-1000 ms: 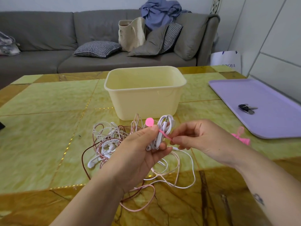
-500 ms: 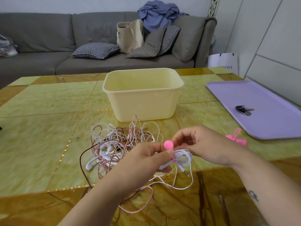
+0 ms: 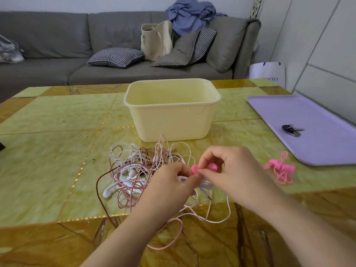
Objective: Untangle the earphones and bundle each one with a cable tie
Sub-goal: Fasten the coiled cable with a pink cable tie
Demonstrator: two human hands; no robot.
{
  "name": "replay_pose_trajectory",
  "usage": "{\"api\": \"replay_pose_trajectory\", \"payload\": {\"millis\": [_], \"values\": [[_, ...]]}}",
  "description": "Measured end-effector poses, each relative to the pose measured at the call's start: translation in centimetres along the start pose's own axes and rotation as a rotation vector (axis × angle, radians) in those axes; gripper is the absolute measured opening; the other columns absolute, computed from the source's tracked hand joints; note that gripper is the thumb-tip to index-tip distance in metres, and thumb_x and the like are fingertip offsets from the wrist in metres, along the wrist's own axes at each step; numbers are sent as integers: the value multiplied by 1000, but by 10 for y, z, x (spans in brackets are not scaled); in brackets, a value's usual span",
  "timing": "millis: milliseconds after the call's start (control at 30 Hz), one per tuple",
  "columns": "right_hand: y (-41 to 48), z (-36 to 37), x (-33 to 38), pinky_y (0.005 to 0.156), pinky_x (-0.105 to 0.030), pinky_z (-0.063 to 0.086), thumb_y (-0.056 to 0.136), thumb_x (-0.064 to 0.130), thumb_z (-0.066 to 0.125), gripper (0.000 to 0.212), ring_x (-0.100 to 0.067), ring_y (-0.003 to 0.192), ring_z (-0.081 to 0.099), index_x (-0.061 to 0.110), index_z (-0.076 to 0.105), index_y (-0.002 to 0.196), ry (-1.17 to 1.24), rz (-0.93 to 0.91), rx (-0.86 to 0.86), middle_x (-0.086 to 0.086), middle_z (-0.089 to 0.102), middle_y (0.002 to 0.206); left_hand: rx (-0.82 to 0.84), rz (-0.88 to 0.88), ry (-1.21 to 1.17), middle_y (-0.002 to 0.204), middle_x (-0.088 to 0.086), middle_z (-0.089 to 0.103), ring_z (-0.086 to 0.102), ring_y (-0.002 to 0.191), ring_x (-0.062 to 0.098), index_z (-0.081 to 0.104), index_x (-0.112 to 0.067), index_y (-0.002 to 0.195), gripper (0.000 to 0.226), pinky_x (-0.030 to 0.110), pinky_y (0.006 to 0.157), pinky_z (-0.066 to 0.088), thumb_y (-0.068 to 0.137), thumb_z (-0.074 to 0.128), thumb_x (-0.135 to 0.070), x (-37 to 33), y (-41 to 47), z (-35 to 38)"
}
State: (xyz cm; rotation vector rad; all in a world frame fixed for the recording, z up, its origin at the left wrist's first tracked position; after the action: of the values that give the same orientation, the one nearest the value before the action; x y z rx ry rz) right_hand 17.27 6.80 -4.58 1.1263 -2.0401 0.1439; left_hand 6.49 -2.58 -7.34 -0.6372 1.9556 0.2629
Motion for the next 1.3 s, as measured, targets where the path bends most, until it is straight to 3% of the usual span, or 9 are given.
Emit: {"api": "replay_pose_trajectory", "payload": {"millis": [133, 300, 467, 600, 700, 800, 900, 1033, 1300], "values": [[-6, 14, 3, 51, -16, 43, 75, 10, 76, 21, -4, 58, 55, 27, 65, 71, -52, -184, -239, 21, 50, 57, 21, -150, -367, 60, -5, 59, 53, 51, 2, 63, -13, 82, 13, 19, 53, 45, 91, 56, -19, 5, 7, 5], [-10, 26, 5, 59, -25, 48, 74, 11, 70, 6, -4, 67, 57, 17, 68, 76, -46, -307, -391, 11, 61, 70, 137, -312, -1021, 70, 5, 63, 56, 61, 10, 64, -3, 86, 15, 23, 63, 50, 93, 51, -7, 3, 9, 7], [-11, 32, 5, 72, -19, 49, 70, 4, 72, 11, -6, 85, 60, 13, 69, 76, -36, -356, -396, 3, 64, 80, 116, -410, -1306, 60, 10, 60, 59, 50, 14, 62, 4, 88, 16, 23, 58, 55, 91, 52, -9, -5, 6, 4], [-11, 33, 9, 69, -12, 46, 75, 9, 73, 7, -2, 78, 62, 14, 70, 79, 53, -357, -374, 8, 69, 80, 8, -370, -1487, 72, 10, 59, 60, 55, 15, 59, 3, 102, 20, 26, 56, 58, 91, 53, -12, -5, 10, -5], [-8, 25, 9, 62, -10, 45, 78, 12, 74, 8, -3, 66, 60, 18, 69, 79, 233, -245, -328, 13, 70, 77, -19, -334, -1490, 77, 9, 59, 59, 69, 16, 65, 1, 92, 19, 29, 75, 55, 86, 58, -15, -6, 10, -11], [-4, 14, 6, 65, -14, 50, 77, 11, 76, 12, -6, 68, 64, 20, 68, 79, 317, -177, -288, 11, 70, 76, 60, -303, -1427, 78, 7, 62, 59, 72, 15, 70, -6, 77, 14, 28, 79, 52, 77, 63, -18, -11, 7, -13], [1, 6, 2, 66, -12, 48, 73, 20, 76, 12, -3, 67, 65, 23, 66, 78, 435, -79, -235, 8, 70, 76, 195, -264, -1332, 98, 8, 61, 57, 82, 16, 68, -9, 98, 27, 27, 76, 54, 74, 65, -22, -14, 4, -16], [6, 4, -3, 64, -19, 53, 63, 19, 75, 25, -9, 67, 64, 15, 67, 86, 740, 49, -35, -2, 70, 74, 345, -197, -1181, 85, 3, 64, 59, 74, 12, 76, -13, 86, 13, 24, 69, 54, 75, 71, -17, -16, 0, -21], [5, -7, 4, 67, -17, 53, 60, 7, 72, 21, -11, 74, 69, 9, 70, 80, 819, 34, 168, -4, 73, 78, 475, -240, -1083, 84, 7, 63, 60, 66, 12, 73, -3, 94, 43, 23, 61, 56, 56, 85, -18, -7, 3, -24]]}}
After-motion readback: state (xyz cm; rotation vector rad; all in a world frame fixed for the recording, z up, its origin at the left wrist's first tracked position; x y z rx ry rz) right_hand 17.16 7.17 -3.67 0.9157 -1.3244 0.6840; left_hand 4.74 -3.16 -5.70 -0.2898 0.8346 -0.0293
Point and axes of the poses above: each hand's wrist, its own y-axis towards the middle knuckle, its own z-axis out of the palm, x = y × z, the point moved 2 cm from there along y, towards the middle knuckle
